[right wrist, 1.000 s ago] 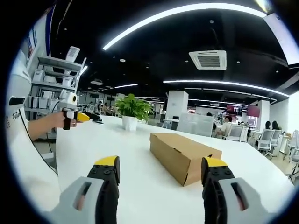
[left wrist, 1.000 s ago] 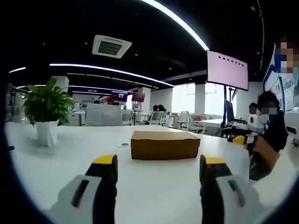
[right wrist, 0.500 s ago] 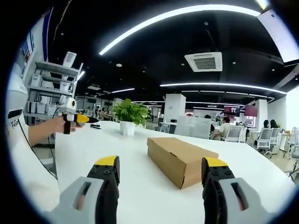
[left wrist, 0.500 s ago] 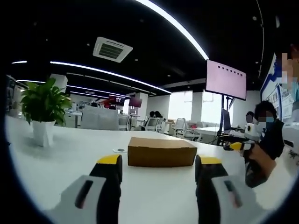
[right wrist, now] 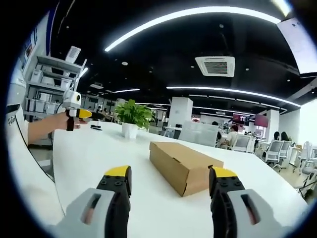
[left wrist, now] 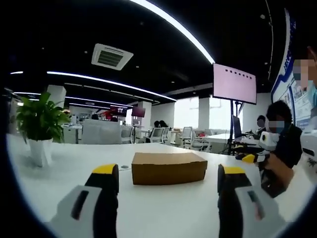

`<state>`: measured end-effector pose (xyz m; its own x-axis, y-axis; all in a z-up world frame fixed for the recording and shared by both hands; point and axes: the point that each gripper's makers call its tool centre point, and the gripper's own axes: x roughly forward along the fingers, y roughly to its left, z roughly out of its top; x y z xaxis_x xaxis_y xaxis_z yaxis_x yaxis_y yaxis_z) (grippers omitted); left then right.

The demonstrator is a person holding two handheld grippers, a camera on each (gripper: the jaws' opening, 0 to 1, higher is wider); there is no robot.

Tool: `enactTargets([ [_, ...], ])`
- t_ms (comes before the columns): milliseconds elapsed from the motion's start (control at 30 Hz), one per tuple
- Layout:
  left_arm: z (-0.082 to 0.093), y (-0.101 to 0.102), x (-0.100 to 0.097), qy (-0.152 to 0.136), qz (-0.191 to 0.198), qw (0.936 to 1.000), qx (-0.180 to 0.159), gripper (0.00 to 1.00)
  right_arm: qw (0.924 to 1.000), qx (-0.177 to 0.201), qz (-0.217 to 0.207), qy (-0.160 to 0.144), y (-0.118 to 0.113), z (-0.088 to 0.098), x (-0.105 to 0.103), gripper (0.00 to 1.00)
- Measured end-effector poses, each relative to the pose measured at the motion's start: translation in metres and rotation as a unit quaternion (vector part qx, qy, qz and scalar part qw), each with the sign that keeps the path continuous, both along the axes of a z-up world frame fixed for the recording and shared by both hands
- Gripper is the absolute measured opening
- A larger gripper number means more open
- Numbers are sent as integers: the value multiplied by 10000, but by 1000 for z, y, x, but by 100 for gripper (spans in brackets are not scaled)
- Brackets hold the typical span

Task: Operate the shoe box by opening the lid, removing the specified soft item, and placing it in the target area until the item is outside and the box remains undamaged.

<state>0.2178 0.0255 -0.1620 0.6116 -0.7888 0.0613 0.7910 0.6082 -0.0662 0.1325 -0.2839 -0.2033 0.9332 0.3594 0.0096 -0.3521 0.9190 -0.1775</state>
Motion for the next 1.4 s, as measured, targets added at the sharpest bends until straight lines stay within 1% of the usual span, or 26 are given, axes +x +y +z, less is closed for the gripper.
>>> enactTargets([
  [67,-1,-4,4,28,-20,10000,29,86,9999,114,49,7,1,0,0,68],
  [133,-3,-9,8,109,-112,9998,97,85,9994,305,133,19,5,1,2,71],
  [200,-2,-11,10,149,-156,9998,1,84,9992,370,143,31,5,2,2,72],
  [267,0,-13,13,137,-188,9997,-96,84,9989,434,179,-23,7,6,3,74],
  [333,0,-14,16,145,-172,9997,-120,86,9985,506,230,6,9,7,3,76],
  [467,-5,-15,21,116,-112,9999,-11,89,9985,520,191,50,9,6,6,83],
  [567,-8,-14,25,125,-72,9999,39,92,9984,541,146,13,7,7,7,85],
  [667,-10,-13,28,47,-56,9999,125,93,9983,568,161,-23,9,10,8,89],
  [733,-15,-13,29,42,-58,9997,247,92,9987,486,139,-68,9,11,9,91],
  [767,-17,-14,29,34,-86,9996,283,92,9990,426,101,-87,9,12,10,91],
  [800,-17,-14,29,18,-88,9996,284,93,9992,358,-9,-202,5,15,11,90],
  [833,-18,-14,30,0,-70,9996,277,94,9990,371,-16,-257,5,17,10,89],
  [900,-20,-13,33,10,-64,9996,290,94,9990,384,-8,-242,5,19,11,92],
  [967,-23,-14,37,67,-55,9995,289,94,9988,445,77,-180,7,19,11,93],
  [1000,-24,-13,38,81,-43,9995,310,93,9985,495,62,-220,7,20,11,91],
  [1033,-24,-11,40,110,7,9994,329,92,9983,522,113,-215,8,21,10,83],
  [1067,-22,-6,43,146,142,9995,236,91,9982,536,257,-97,13,18,7,79],
  [1100,-16,-4,43,53,177,9998,51,89,9980,561,274,-105,13,19,8,80],
  [1167,-12,-4,40,39,122,9998,-180,88,9981,526,278,-132,14,19,10,86],
  [1233,-15,-5,38,119,33,9999,-120,90,9989,420,184,-120,11,17,12,89],
  [1300,-19,-6,36,149,-29,9999,2,85,9991,375,199,-75,11,15,12,89],
  [1333,-23,-8,33,209,-127,9997,91,84,9991,363,209,-70,12,14,13,91],
  [1400,-23,-9,32,253,-171,9995,30,89,9991,351,250,-63,14,13,14,93],
])
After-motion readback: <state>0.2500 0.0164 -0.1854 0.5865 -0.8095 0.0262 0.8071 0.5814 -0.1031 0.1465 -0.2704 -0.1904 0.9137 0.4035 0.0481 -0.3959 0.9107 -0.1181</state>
